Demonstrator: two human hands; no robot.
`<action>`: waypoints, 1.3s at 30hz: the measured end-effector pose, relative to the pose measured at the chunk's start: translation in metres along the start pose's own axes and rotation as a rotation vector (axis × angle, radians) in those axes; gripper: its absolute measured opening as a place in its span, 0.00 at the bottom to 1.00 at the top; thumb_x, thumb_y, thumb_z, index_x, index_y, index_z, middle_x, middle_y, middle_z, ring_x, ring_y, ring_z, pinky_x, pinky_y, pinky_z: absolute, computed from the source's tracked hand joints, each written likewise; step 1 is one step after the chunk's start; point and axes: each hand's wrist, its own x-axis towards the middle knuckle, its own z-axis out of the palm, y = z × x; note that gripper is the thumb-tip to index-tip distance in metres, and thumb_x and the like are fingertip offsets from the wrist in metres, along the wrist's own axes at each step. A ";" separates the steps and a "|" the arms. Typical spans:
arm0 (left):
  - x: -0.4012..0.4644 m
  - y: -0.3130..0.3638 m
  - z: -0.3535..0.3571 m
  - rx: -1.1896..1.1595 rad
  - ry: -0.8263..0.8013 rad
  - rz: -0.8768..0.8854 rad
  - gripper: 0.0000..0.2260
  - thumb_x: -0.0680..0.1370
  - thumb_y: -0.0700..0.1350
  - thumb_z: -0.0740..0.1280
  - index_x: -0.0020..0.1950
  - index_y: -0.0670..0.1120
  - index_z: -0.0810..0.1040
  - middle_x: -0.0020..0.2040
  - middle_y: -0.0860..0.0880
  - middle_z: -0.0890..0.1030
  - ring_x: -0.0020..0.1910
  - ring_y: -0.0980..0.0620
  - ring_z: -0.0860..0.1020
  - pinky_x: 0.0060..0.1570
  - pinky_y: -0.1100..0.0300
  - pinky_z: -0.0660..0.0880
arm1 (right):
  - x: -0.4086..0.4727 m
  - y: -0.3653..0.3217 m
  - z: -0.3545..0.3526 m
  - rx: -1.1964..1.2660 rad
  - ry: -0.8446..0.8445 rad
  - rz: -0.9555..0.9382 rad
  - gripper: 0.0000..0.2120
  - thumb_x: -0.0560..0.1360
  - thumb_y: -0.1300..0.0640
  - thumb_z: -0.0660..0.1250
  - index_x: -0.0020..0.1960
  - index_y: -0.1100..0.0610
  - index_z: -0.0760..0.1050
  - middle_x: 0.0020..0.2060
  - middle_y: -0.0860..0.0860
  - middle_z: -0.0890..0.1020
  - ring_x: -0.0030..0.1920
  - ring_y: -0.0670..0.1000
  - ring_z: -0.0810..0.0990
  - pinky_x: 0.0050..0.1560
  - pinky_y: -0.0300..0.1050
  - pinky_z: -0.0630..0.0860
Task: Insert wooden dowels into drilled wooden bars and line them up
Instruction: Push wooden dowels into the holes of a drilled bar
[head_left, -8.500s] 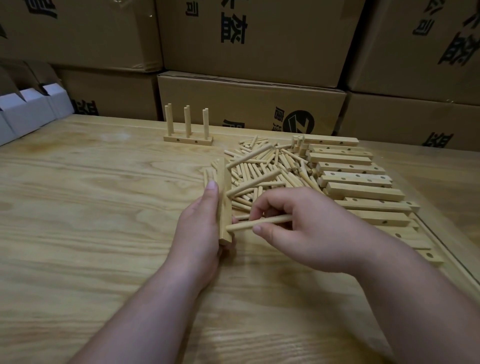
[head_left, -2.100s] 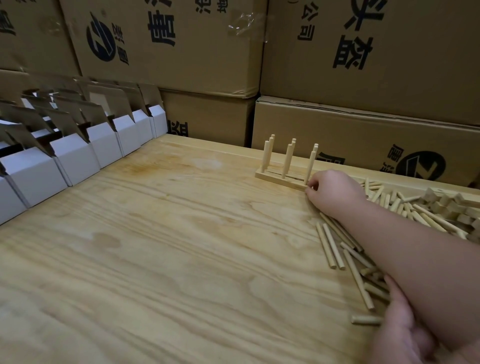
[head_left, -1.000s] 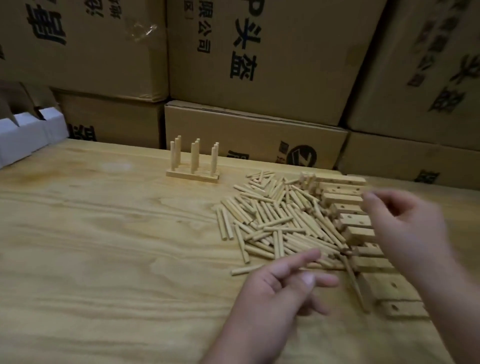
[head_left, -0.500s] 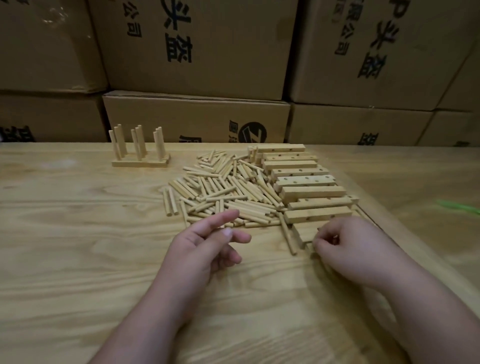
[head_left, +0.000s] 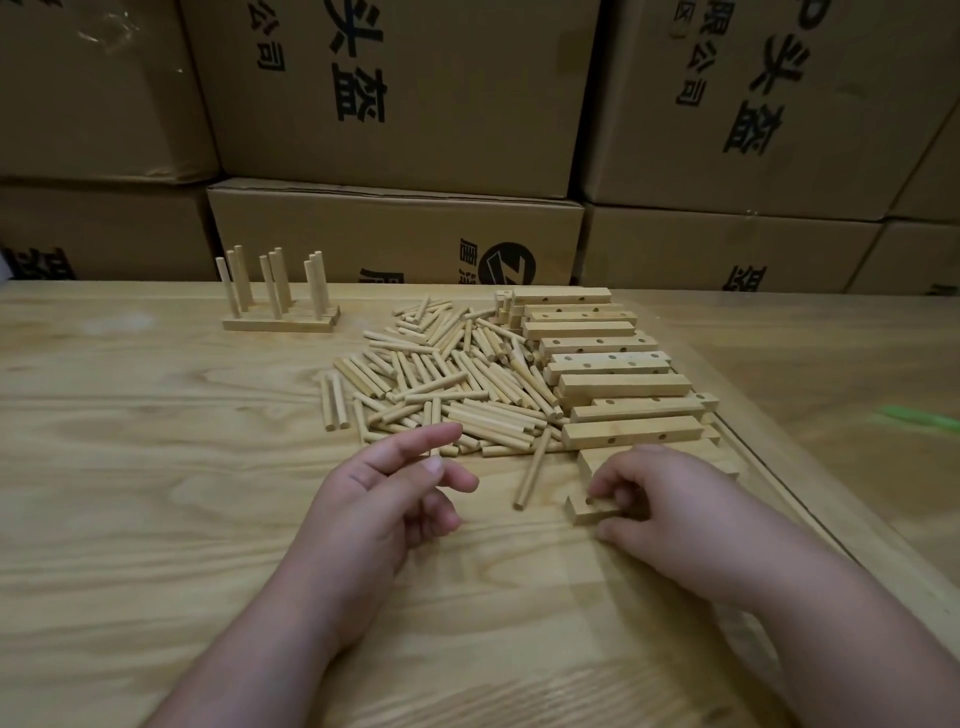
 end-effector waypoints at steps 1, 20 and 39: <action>0.000 0.000 0.000 -0.001 0.004 -0.002 0.12 0.73 0.40 0.72 0.54 0.48 0.87 0.42 0.42 0.84 0.32 0.52 0.78 0.34 0.62 0.77 | 0.001 -0.004 0.004 -0.010 0.001 -0.034 0.10 0.72 0.46 0.74 0.51 0.40 0.76 0.45 0.39 0.74 0.46 0.39 0.74 0.49 0.38 0.75; 0.000 -0.003 0.003 0.089 0.015 0.008 0.24 0.65 0.48 0.81 0.59 0.44 0.83 0.48 0.43 0.87 0.40 0.50 0.83 0.39 0.59 0.80 | 0.014 -0.089 0.009 1.142 0.373 -0.146 0.08 0.76 0.55 0.73 0.54 0.47 0.78 0.45 0.46 0.86 0.40 0.48 0.86 0.34 0.43 0.82; 0.004 0.014 0.002 -0.193 0.137 -0.240 0.07 0.83 0.42 0.59 0.56 0.43 0.75 0.38 0.44 0.81 0.31 0.50 0.77 0.29 0.59 0.77 | 0.020 -0.059 0.053 -0.036 0.176 0.064 0.13 0.75 0.42 0.67 0.37 0.48 0.74 0.42 0.45 0.75 0.38 0.46 0.75 0.36 0.44 0.70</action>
